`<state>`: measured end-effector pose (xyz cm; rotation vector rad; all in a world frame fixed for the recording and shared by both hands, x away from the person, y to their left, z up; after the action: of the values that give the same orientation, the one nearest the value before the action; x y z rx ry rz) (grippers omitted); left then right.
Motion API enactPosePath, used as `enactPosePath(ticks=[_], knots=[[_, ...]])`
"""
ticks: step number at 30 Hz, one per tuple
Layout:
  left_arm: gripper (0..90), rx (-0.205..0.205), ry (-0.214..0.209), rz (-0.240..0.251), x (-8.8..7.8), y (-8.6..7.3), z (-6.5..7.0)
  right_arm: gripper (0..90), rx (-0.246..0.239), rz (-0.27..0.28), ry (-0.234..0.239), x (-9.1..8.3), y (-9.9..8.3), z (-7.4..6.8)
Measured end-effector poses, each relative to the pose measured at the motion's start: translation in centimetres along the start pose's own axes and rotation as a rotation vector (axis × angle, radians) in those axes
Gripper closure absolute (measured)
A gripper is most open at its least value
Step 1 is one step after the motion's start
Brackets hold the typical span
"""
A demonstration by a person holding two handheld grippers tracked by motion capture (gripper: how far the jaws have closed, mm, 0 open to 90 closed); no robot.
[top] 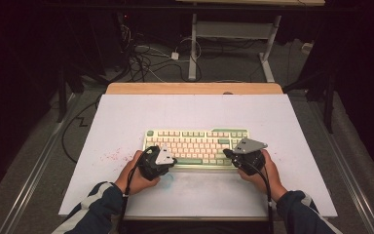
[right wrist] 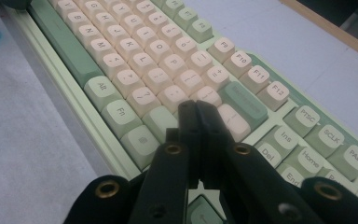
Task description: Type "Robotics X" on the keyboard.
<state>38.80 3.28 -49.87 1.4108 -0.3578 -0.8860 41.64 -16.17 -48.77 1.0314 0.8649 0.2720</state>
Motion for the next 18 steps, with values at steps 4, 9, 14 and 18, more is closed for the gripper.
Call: enactPosePath(ticks=[4,9,14,18], knots=[[83.8,-0.011,0.012,0.042,-0.2,1.1,-0.2,90.0,0.002,-0.002,0.001,0.0,0.0,0.0],[85.3,0.000,0.020,-0.010,0.4,-0.3,-0.5,90.0,0.000,-0.003,-0.001,0.0,0.0,0.0],[81.4,0.002,0.018,0.011,0.1,0.5,-0.3,90.0,-0.004,-0.001,0.000,0.0,0.0,0.1],[73.4,-0.016,0.029,0.057,-0.4,1.4,-0.9,90.0,-0.002,-0.006,0.002,0.0,0.0,0.0]])
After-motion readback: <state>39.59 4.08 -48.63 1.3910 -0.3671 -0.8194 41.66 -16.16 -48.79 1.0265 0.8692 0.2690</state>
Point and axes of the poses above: each handheld gripper's, and its own axes: x roughly forward along the jaws, y roughly out of its top, z roughly to its right, the point moved 7 cm from there along x, roughly forward along the jaws, and after that the axes turned 8 degrees about z, right-handed, at the moved point
